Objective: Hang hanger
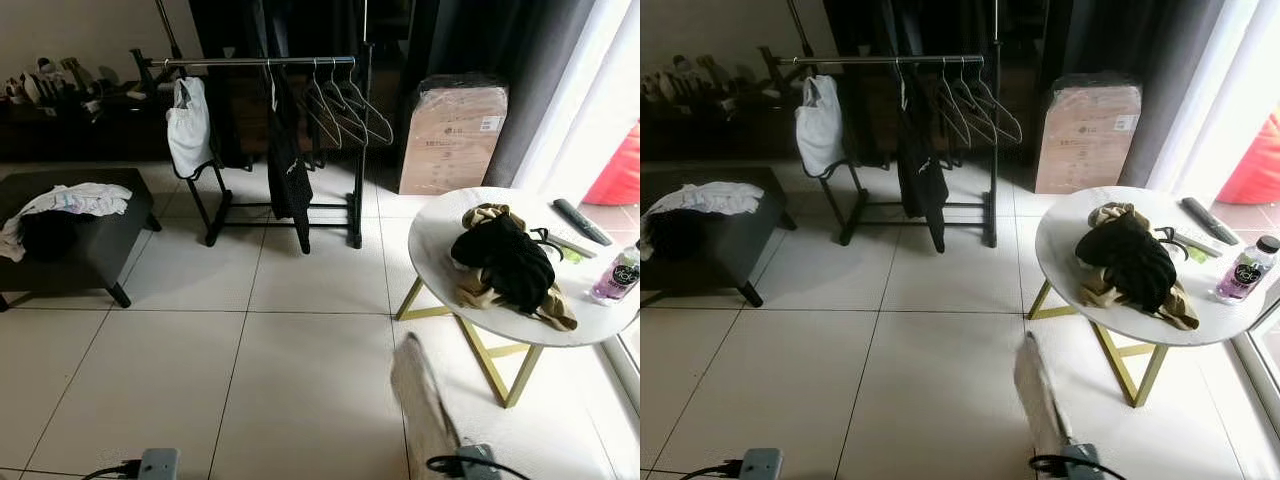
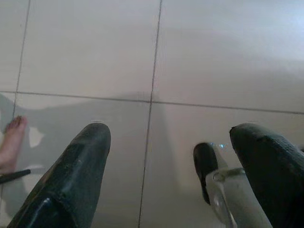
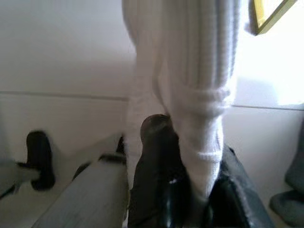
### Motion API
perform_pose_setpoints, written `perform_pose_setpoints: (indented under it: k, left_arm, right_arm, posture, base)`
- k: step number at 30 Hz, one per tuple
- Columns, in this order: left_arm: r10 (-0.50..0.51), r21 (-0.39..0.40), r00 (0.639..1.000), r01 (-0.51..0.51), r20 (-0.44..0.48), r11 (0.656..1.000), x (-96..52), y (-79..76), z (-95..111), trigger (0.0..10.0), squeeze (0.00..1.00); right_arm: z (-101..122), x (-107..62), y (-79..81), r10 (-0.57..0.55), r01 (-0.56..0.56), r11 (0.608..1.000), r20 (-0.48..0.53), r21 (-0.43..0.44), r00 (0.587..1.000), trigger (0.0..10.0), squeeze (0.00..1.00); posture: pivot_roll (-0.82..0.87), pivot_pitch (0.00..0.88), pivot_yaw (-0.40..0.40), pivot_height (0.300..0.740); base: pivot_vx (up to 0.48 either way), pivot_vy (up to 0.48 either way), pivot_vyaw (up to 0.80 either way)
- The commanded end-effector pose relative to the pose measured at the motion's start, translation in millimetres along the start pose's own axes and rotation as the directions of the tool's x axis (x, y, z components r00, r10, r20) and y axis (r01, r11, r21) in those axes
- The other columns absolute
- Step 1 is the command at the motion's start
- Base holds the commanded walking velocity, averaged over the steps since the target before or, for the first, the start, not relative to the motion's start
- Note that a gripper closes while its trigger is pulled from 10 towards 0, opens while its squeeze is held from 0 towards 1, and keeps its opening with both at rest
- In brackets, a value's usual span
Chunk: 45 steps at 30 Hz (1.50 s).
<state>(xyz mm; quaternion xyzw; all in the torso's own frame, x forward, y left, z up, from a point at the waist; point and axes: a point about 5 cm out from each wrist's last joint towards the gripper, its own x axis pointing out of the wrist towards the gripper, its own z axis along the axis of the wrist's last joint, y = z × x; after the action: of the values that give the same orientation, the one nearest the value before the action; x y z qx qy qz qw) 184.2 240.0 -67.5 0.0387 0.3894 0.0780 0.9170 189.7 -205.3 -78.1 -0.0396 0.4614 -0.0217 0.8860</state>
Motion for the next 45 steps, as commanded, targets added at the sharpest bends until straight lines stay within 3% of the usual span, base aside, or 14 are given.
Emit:
perform_pose_setpoints:
  k: [1,5,7,9,14,18,19,23,37,38,39,40,41,45]
  left_arm:
    - [0.002,-0.008,1.0,-0.002,-0.024,1.0,-1.7,1.2,-7.7,10.0,0.0]
    - [0.004,-0.003,0.999,-0.004,-0.047,1.0,-3.3,3.6,-13.5,10.0,0.0]
    - [0.007,-0.004,0.998,-0.007,-0.062,1.0,-4.7,6.0,-17.5,10.0,0.0]
    - [-0.003,0.017,0.997,0.005,-0.079,1.0,-6.2,6.6,-22.1,10.0,0.0]
    - [-0.009,0.023,0.996,0.011,-0.089,1.0,-7.5,5.8,-25.9,10.0,0.0]
    - [-0.04,0.079,0.994,0.048,-0.098,0.996,-8.3,3.7,-28.1,10.0,0.0]
    - [-0.043,0.085,0.994,0.051,-0.099,0.995,-8.5,3.5,-28.7,10.0,0.0]
    - [-0.04,0.083,0.994,0.049,-0.1,0.995,-9.0,4.3,-29.7,10.0,0.0]
    - [-0.032,0.092,0.993,0.043,-0.114,0.995,-10.2,5.9,-33.0,10.0,0.0]
    - [-0.032,0.092,0.993,0.043,-0.114,0.995,-10.2,5.9,-33.0,10.0,0.0]
    - [-0.032,0.092,0.993,0.042,-0.113,0.995,-10.1,5.8,-32.9,10.0,0.0]
    - [-0.031,0.093,0.993,0.042,-0.113,0.995,-10.1,5.8,-32.8,10.0,0.0]
    - [-0.031,0.093,0.993,0.041,-0.112,0.995,-10.1,5.7,-32.7,10.0,0.0]
    - [-0.029,0.093,0.993,0.04,-0.111,0.995,-9.9,5.3,-32.3,10.0,0.0]
  right_arm:
    - [7.0,1.3,-2.0,-0.007,0.007,0.998,0.0,0.068,1.0,0.0,0.0]
    - [2.9,0.7,-3.1,0.005,-0.005,1.0,-0.018,0.001,1.0,0.0,0.0]
    - [0.0,0.3,-0.9,0.028,-0.031,0.993,-0.029,-0.113,0.999,0.0,0.0]
    - [-4.3,-0.3,7.2,0.083,-0.094,0.935,-0.048,-0.343,0.995,0.0,0.0]
    - [-10.6,-1.3,12.8,0.119,-0.142,0.869,-0.079,-0.474,0.99,0.0,0.0]
    - [-14.1,-1.4,6.9,0.06,-0.077,0.975,-0.083,-0.21,0.995,0.0,0.0]
    - [-12.7,-1.1,4.8,0.039,-0.043,0.997,-0.07,-0.061,0.997,0.0,0.0]
    - [-11.2,-0.9,-0.1,-0.008,0.019,0.984,-0.06,0.179,0.998,0.0,0.0]
    - [-16.7,-1.9,-0.8,-0.006,0.021,0.981,-0.078,0.193,0.997,0.0,0.0]
    - [-16.8,-1.9,-1.0,-0.01,0.024,0.983,-0.081,0.185,0.997,2.2,0.0]
    - [-16.7,-1.9,-1.2,-0.012,0.026,0.984,-0.081,0.176,0.997,5.6,0.0]
    - [-16.7,-1.9,-1.2,-0.014,0.028,0.985,-0.082,0.17,0.997,5.6,0.0]
    - [-16.5,-1.8,-1.2,-0.014,0.028,0.986,-0.082,0.166,0.997,10.0,0.0]
    - [-15.6,-1.6,-0.2,-0.012,0.025,0.984,-0.074,0.177,0.997,10.0,0.0]
  posture:
    - [-0.06,0.08,0.02,0.74]
    - [-0.06,0.088,0.021,0.74]
    - [-0.06,0.092,0.021,0.74]
    - [-0.06,0.101,0.024,0.74]
    - [-0.06,0.104,0.024,0.74]
    - [-0.06,0.112,0.024,0.74]
    - [-0.06,0.112,0.024,0.74]
    - [-0.06,0.118,0.027,0.74]
    - [-0.06,0.119,0.028,0.74]
    - [-0.06,0.119,0.029,0.74]
    - [-0.06,0.119,0.029,0.74]
    - [-0.06,0.12,0.029,0.74]
    - [-0.06,0.12,0.029,0.74]
    - [-0.06,0.122,0.029,0.74]
  base:
    - [0.0,0.0,0.0]
    - [0.0,0.0,0.0]
    - [0.0,0.0,0.0]
    - [0.0,0.0,0.0]
    - [0.0,0.0,0.0]
    - [0.0,0.0,0.0]
    - [0.0,0.0,0.0]
    - [0.0,0.0,0.0]
    - [0.0,0.0,0.0]
    - [0.0,0.0,0.0]
    - [0.0,0.0,0.0]
    - [0.0,0.0,0.0]
    - [0.0,0.0,0.0]
    - [0.0,0.0,0.0]
